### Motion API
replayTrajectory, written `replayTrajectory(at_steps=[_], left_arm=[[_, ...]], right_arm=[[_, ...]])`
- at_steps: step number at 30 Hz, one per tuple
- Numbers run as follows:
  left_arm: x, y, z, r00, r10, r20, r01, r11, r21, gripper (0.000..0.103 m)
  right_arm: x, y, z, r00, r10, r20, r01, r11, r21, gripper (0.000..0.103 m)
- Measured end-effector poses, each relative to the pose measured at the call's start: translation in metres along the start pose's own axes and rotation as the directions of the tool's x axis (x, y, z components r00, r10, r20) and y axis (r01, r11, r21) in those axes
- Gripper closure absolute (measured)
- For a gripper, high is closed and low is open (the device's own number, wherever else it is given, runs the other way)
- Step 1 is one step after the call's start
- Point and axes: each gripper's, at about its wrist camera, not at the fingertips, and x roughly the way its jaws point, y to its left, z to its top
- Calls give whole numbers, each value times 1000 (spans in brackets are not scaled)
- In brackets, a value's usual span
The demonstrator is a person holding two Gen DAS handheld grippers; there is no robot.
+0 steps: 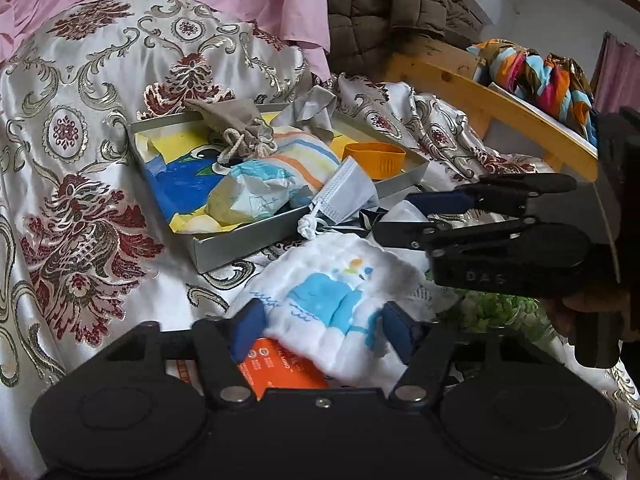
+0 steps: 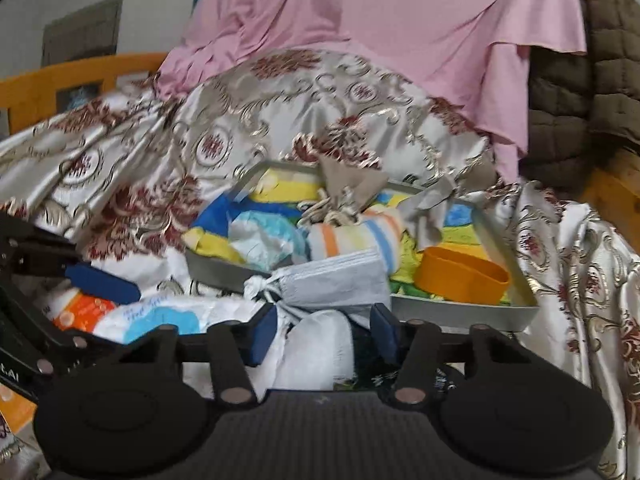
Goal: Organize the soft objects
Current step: 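Grasp the white blue-printed cloth with the left tool while the right tool grasps a white cloth, then carry both white cloths up and over the cartoon tin tray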
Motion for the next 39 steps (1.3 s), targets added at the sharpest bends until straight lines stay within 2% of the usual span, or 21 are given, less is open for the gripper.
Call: replayTrajectory(at_steps=[2,5,8,10,13,17,24,32,36,39], left_arm=[[0,-1,0,1000,4,0,-4,1000,5,45],[0,-2,0,1000,13,-1,-13,1000,12,55],[0,-6,0,999,35,-4,-34,999,32,70],[0,-6,0,999,54,-8,-53,998,35,85],[-2,2,2,999,46,-16,-46,998,-33,91],[-7,9,6,1000,24,-16,-25,993,-116,94],[-38,-8,17,999,27,16,-25,993,-111,95],[-80,-29,25,995,14,99,-2,993,-119,95],[-95,-33,29,993,-14,117,31,988,-153,95],[-108,-40,34,992,-7,125,26,988,-149,95]], right_arm=[[2,3,-1,1000,4,-14,-4,1000,-9,63],[3,5,-3,1000,1,-20,-1,1000,-14,74],[1,4,-3,1000,2,-17,-2,1000,-4,86],[-1,5,-4,1000,-4,-11,4,1000,1,93],[-6,6,-5,1000,-15,-1,15,1000,2,98],[-20,6,-8,999,-33,37,31,998,46,99],[-61,0,-8,992,-56,111,41,990,132,99],[-109,-1,-9,986,-70,151,50,990,135,99],[-130,-2,-9,982,-67,177,42,989,141,99],[-146,-6,-7,978,-70,195,42,989,142,99]])
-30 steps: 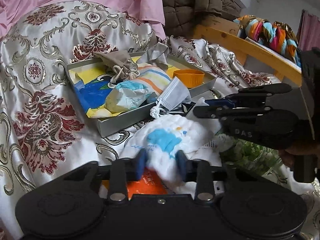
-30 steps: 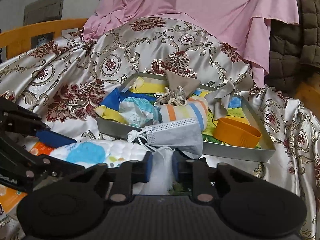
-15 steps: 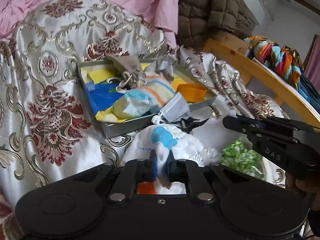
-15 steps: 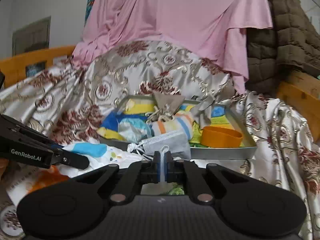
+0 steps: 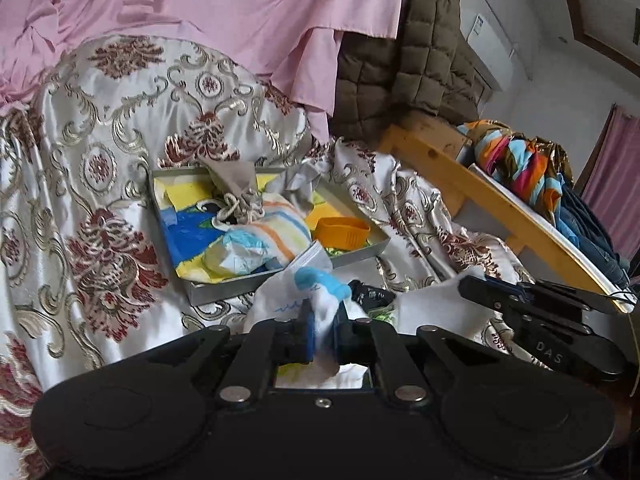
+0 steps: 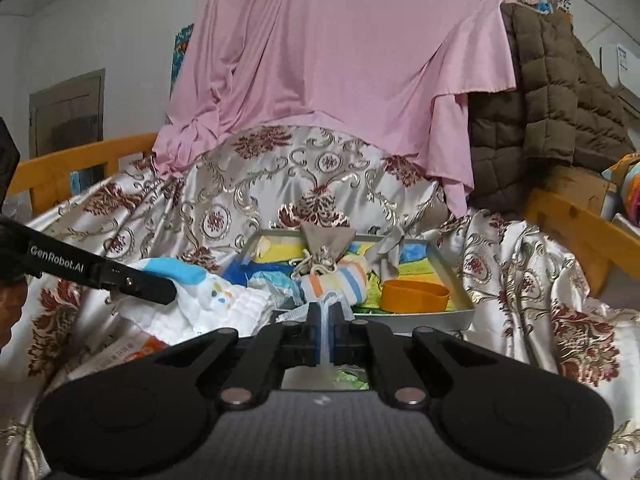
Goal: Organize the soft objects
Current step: 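Carry both white cloths up and over the cartoon tin tray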
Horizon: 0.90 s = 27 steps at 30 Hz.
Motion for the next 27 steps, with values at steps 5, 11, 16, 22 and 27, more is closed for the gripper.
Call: replayTrajectory(at_steps=[5,11,16,22,27], left_arm=[[-15,-11,11,1000,-19,2,19,1000,19,95],[-10,-14,37,999,-42,16,42,999,-5,95],[13,-17,76,997,-13,78,9,998,61,95],[64,0,121,990,-5,140,-6,997,78,95],[111,21,159,978,38,205,-47,998,42,95]], right_arm=[[-22,-9,9,1000,4,10,-4,1000,-10,99],[-24,-16,18,999,27,-17,-28,1000,-14,99],[-2,-25,34,999,45,-13,-46,999,-19,99],[57,-40,64,998,52,22,-51,998,-35,99],[121,-57,97,997,45,69,-43,999,-26,99]])
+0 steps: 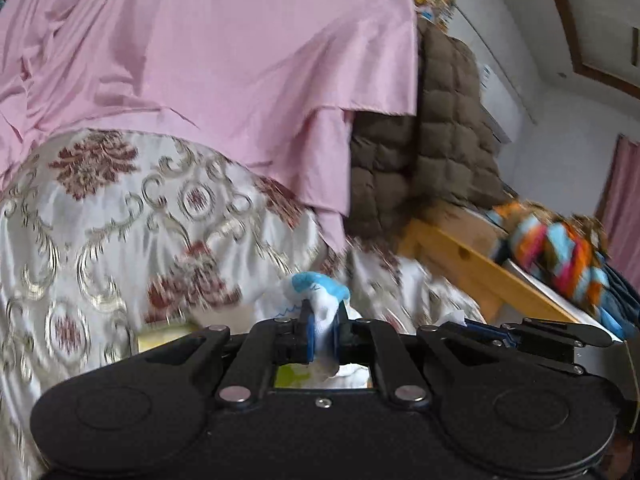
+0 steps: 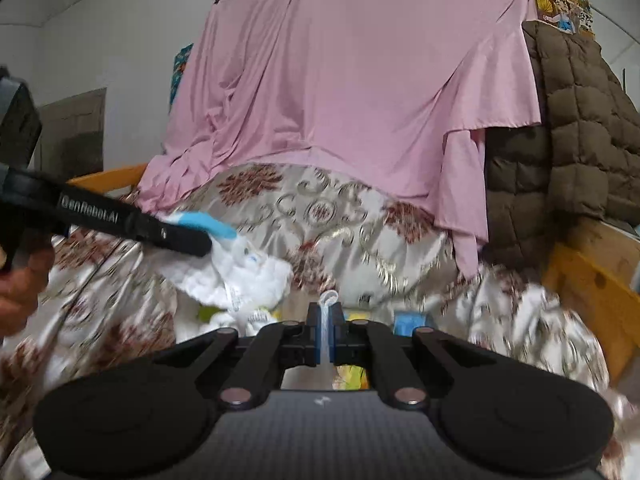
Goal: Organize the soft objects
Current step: 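Carry both white cloths up and over the cartoon tin tray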
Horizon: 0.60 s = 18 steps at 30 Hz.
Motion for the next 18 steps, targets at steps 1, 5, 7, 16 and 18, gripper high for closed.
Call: replayTrajectory(at_steps=[1,5,7,16,18], left_arm=[[10,4,4,1000,11,9,-11,1000,-4,95],[54,21,17,998,53,16,-53,998,-14,95],[74,32,16,998,62,-8,-62,998,-25,95],[143,68,-11,983,143,-112,-151,986,-72,94],[154,69,-20,978,160,-132,-167,985,-47,94]], right_arm=[[13,-5,6,1000,-4,4,4,1000,6,99],[71,-24,29,1000,-11,-9,11,999,44,99],[97,-31,36,1000,-15,-19,17,997,72,99],[197,-45,25,988,-49,-148,73,984,161,99],[214,-44,18,980,-46,-191,77,984,160,99]])
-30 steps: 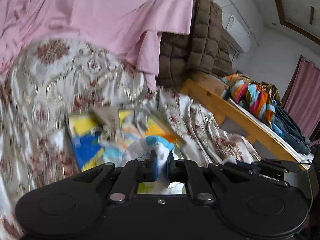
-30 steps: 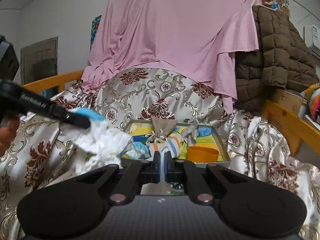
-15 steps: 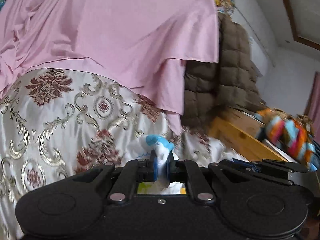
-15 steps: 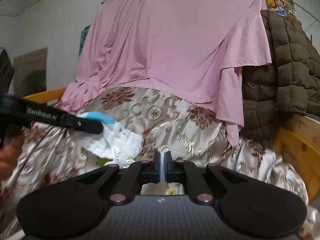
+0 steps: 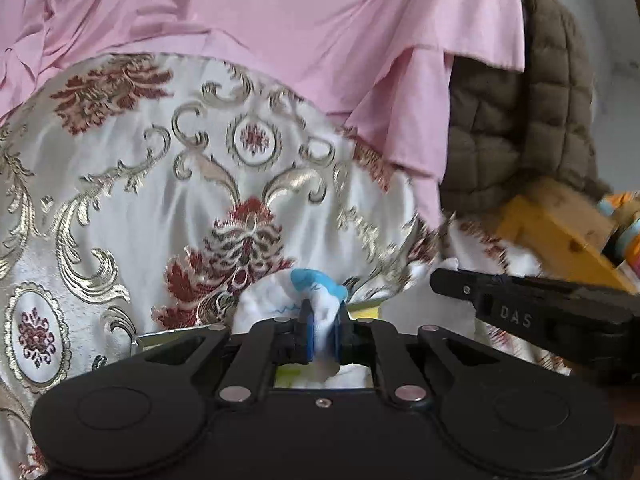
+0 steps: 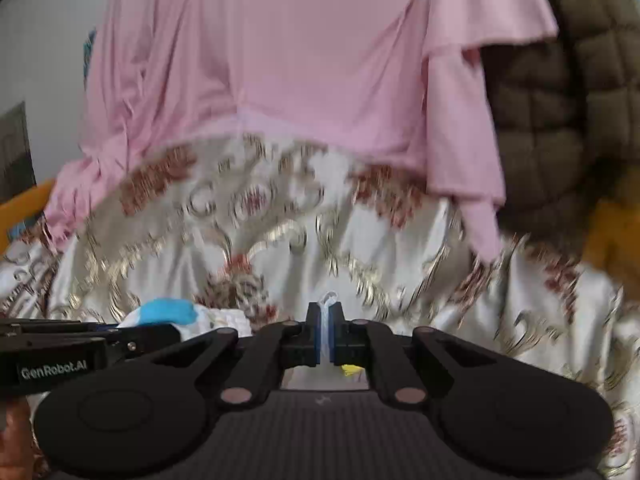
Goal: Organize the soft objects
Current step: 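Carry both white cloths up and over the cartoon tin tray, then open both tools to drop the white cloths into the tray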
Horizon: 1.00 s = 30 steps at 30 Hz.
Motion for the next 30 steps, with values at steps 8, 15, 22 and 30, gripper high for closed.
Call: replayTrajectory(at_steps=[8,15,22,30], left_arm=[[24,9,-24,999,30,-39,-31,999,-15,91],[23,20,-40,996,87,-37,-87,996,-7,79],[15,38,-46,991,127,-37,-130,986,-101,45],[-7,55,-54,964,265,28,-249,935,-252,27]], right_arm=[[34,12,-21,998,-16,-55,16,1000,6,99],[49,27,-35,996,-29,-86,33,998,47,87],[48,41,-45,994,-72,-79,78,994,74,51],[25,38,-57,996,-88,-19,89,961,261,6]])
